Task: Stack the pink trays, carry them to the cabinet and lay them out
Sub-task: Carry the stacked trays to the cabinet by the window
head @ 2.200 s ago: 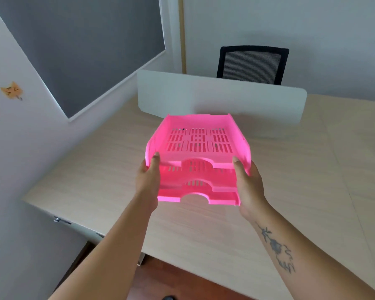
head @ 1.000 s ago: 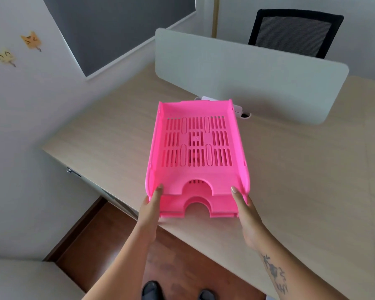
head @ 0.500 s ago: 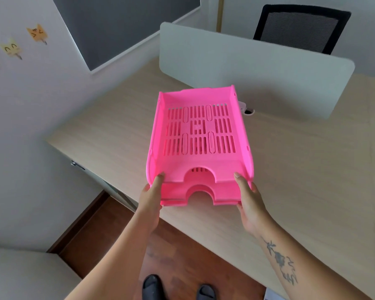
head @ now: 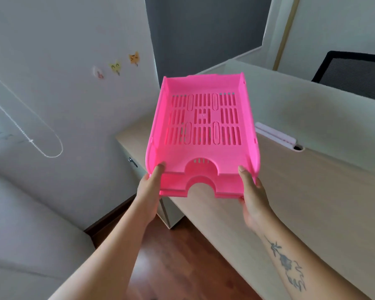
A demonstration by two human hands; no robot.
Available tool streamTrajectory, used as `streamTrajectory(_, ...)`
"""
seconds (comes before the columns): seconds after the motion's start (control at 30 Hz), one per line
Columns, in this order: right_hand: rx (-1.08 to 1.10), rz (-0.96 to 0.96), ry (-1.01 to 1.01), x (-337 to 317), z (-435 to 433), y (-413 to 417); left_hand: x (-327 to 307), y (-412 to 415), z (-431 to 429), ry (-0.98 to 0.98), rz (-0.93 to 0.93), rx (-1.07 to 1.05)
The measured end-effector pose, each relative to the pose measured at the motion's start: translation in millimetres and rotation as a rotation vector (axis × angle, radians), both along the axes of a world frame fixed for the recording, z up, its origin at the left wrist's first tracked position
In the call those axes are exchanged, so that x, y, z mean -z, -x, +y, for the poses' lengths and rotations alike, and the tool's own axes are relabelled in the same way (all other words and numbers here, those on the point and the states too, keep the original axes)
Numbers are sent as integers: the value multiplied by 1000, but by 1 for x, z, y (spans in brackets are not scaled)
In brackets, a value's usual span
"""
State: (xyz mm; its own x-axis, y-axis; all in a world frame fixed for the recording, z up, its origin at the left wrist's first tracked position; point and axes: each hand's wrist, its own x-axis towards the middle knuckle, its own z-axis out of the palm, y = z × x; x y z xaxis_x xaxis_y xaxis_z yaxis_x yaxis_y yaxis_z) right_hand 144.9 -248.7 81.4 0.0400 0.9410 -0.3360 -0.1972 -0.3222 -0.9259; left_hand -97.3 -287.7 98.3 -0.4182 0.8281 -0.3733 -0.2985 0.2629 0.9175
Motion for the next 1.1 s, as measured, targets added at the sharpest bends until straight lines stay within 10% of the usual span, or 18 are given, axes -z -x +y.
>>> streamTrajectory(1.1, -1094, 108, -73, -24, -341, 611, -40, 482, -524, 25, 138, -696)
